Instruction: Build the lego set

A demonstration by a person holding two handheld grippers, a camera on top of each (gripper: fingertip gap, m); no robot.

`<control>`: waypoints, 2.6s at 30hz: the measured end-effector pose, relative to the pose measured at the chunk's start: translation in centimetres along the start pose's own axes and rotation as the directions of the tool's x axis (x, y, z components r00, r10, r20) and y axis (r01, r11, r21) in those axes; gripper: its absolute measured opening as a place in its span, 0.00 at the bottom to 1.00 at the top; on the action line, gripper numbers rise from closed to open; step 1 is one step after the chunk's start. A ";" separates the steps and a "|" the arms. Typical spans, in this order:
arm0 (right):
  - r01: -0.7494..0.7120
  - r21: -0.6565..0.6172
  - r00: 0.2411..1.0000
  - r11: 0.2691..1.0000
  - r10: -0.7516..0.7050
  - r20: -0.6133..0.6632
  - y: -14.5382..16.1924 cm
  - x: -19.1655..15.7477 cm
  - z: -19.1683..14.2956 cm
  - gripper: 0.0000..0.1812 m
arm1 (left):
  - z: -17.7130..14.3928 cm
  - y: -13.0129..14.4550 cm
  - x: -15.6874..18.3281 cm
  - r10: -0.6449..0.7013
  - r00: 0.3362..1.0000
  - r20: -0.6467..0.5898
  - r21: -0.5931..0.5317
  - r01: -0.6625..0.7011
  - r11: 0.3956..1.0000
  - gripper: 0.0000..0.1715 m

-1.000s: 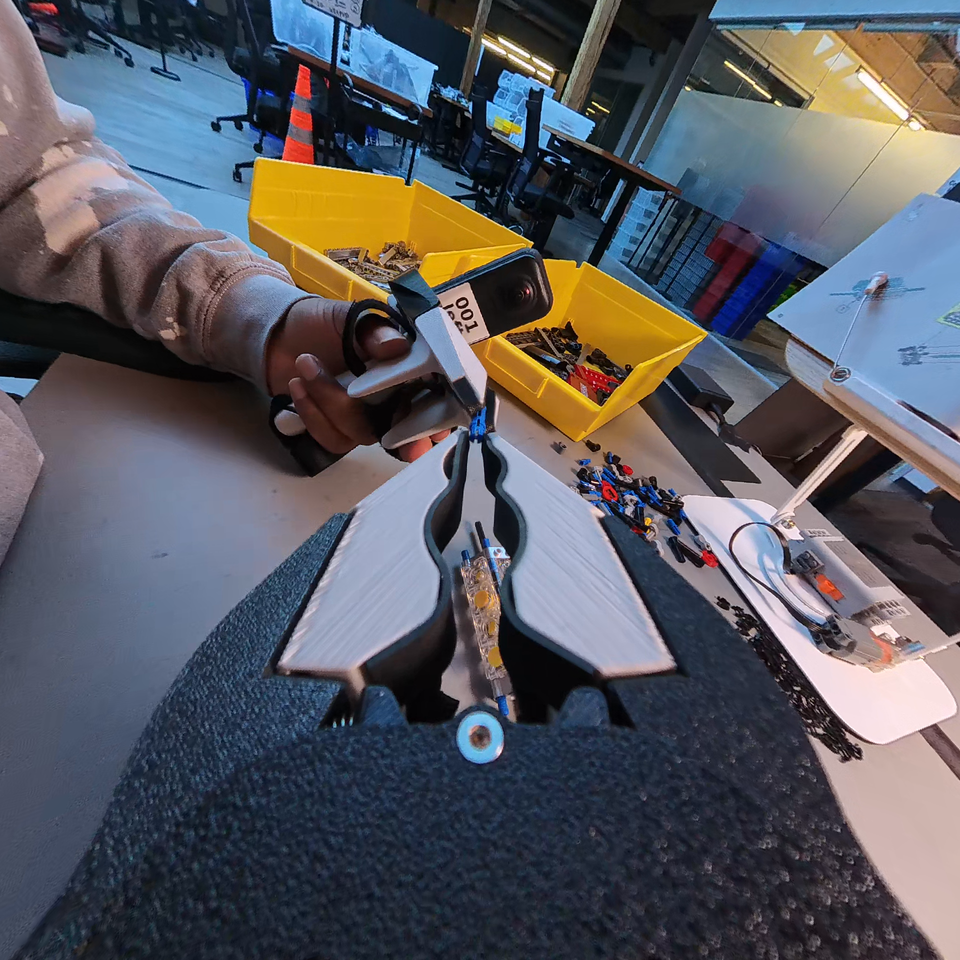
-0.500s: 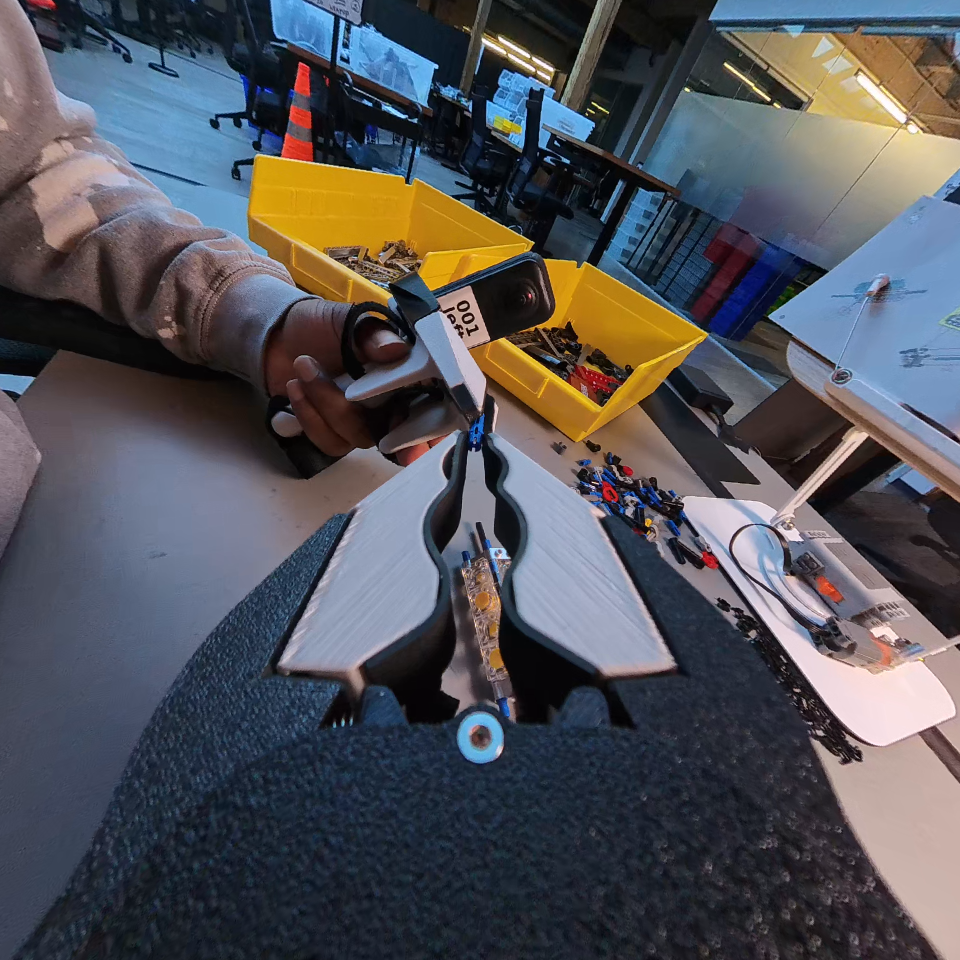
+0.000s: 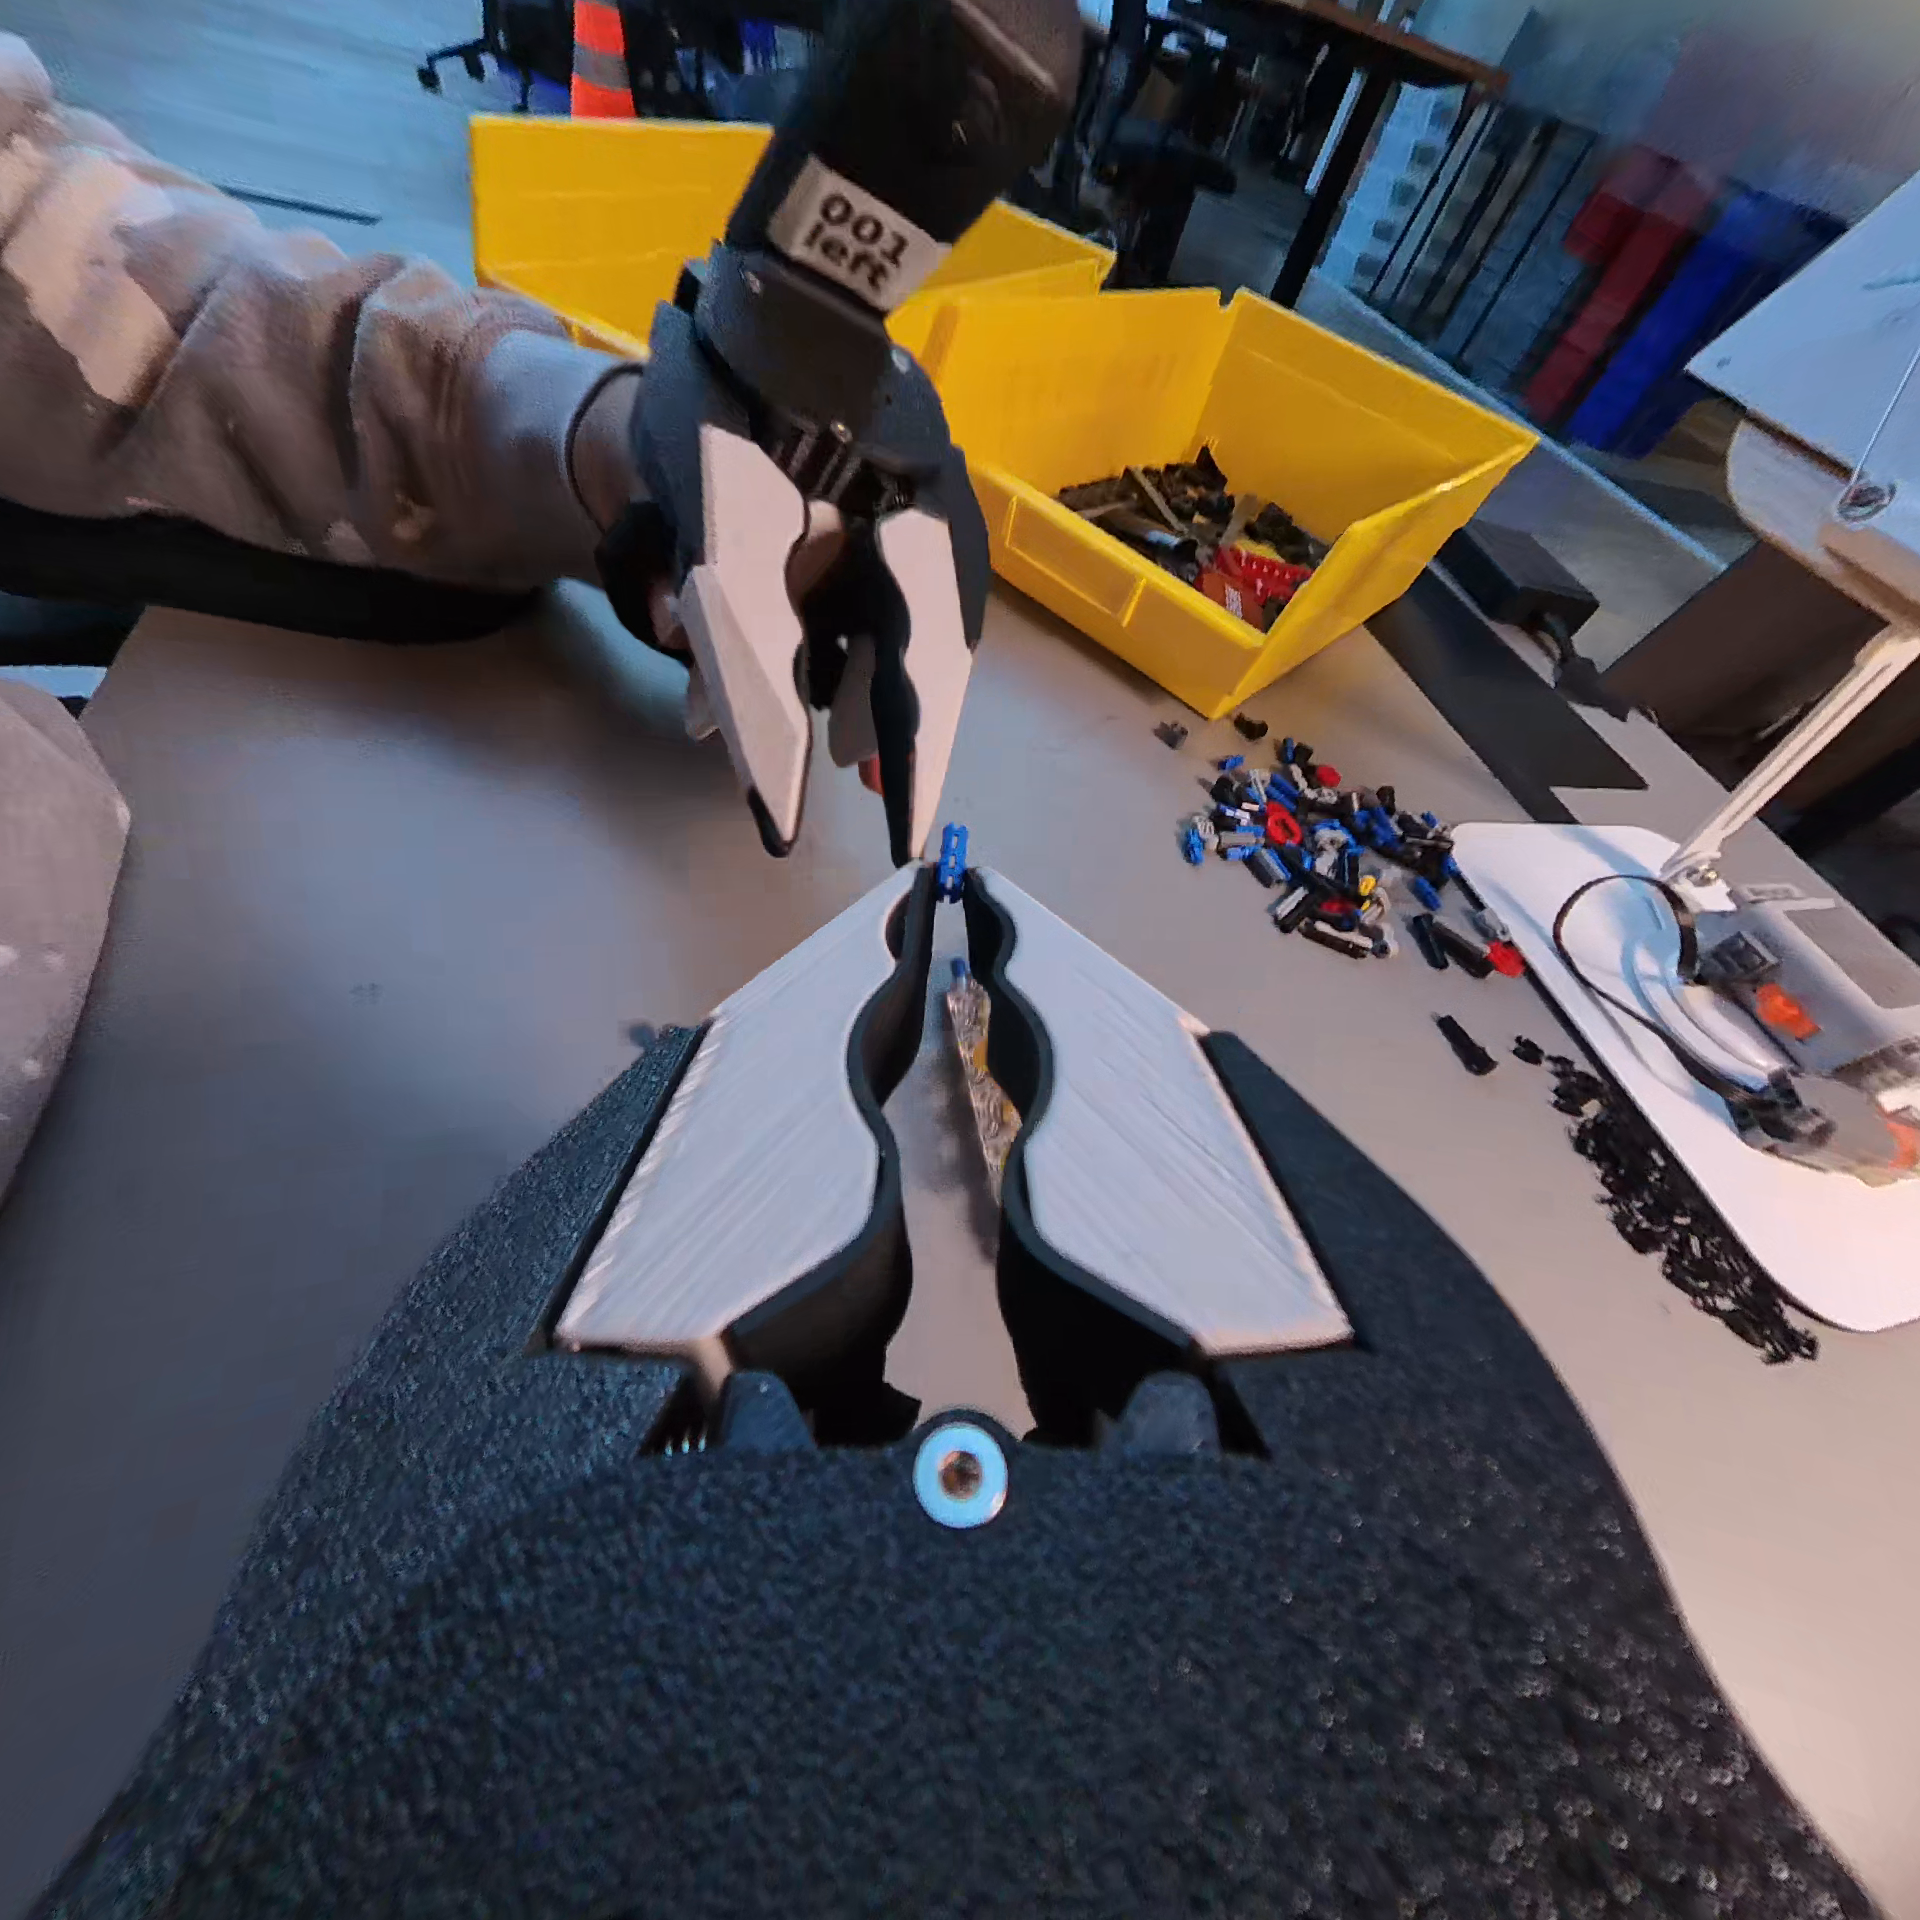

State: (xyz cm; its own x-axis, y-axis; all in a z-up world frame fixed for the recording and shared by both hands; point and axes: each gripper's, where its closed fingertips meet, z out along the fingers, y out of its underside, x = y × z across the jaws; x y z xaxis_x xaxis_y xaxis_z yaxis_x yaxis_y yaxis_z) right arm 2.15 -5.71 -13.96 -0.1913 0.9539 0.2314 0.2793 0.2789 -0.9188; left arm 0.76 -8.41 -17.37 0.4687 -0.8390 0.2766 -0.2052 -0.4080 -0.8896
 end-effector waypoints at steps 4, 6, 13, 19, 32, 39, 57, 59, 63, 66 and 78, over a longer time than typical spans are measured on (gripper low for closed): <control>-0.017 -0.114 0.999 0.993 0.022 0.044 2.4 -0.3 -0.2 0.02 | 1.5 4.2 0.9 0.074 0.997 -0.029 -0.234 -0.079 0.969 0.26; -0.015 -0.162 0.995 0.987 0.031 0.094 3.3 -1.1 -0.2 0.02 | 2.0 5.1 0.9 0.102 0.995 -0.022 -0.284 -0.104 0.953 0.27; 0.008 -0.287 0.963 0.958 0.070 0.260 5.8 -4.3 -0.3 0.02 | 2.3 6.3 2.0 0.145 0.987 -0.072 -0.350 -0.161 0.923 0.24; 0.035 -0.325 0.930 0.945 0.088 0.356 6.3 -6.7 0.0 0.02 | 1.9 6.5 3.6 0.143 0.979 -0.147 -0.357 -0.188 0.915 0.18; 0.073 -0.420 0.950 0.905 0.065 0.305 7.8 -6.3 1.5 0.02 | 3.2 6.4 2.9 0.216 0.969 -0.118 -0.348 -0.244 0.905 0.15; 0.075 -0.405 0.949 0.911 0.059 0.308 7.1 -6.0 1.0 0.02 | 3.4 5.8 2.5 0.212 0.975 -0.067 -0.331 -0.222 0.917 0.15; 0.269 -0.486 0.895 0.831 -0.030 0.444 4.8 -7.0 0.6 0.02 | 3.4 3.5 3.8 0.281 0.959 -0.046 -0.236 -0.284 0.929 0.09; 0.254 -0.459 0.898 0.852 -0.032 0.438 4.0 -7.0 0.6 0.02 | 3.4 3.0 3.9 0.279 0.959 -0.037 -0.215 -0.281 0.935 0.03; 0.233 -0.430 0.905 0.872 -0.032 0.425 3.2 -7.1 0.4 0.02 | 3.2 2.4 4.1 0.273 0.961 -0.034 -0.193 -0.274 0.942 0.02; 0.235 -0.410 0.912 0.881 -0.053 0.408 2.9 -7.0 0.4 0.02 | 3.1 2.2 4.4 0.255 0.966 -0.047 -0.189 -0.259 0.947 0.01; 0.304 -0.385 0.894 0.871 -0.121 0.432 2.5 -7.8 0.4 0.02 | 3.1 2.7 5.0 0.258 0.963 -0.082 -0.210 -0.270 0.940 0.01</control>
State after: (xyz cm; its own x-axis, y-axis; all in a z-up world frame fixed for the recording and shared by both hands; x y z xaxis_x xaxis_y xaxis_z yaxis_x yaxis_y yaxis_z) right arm 3.93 -12.50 -18.23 -0.6110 0.7709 0.1800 0.5478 0.5759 -0.6068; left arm 5.24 -12.55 -19.49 0.3279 -0.9423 0.0668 -0.4997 -0.2330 -0.8343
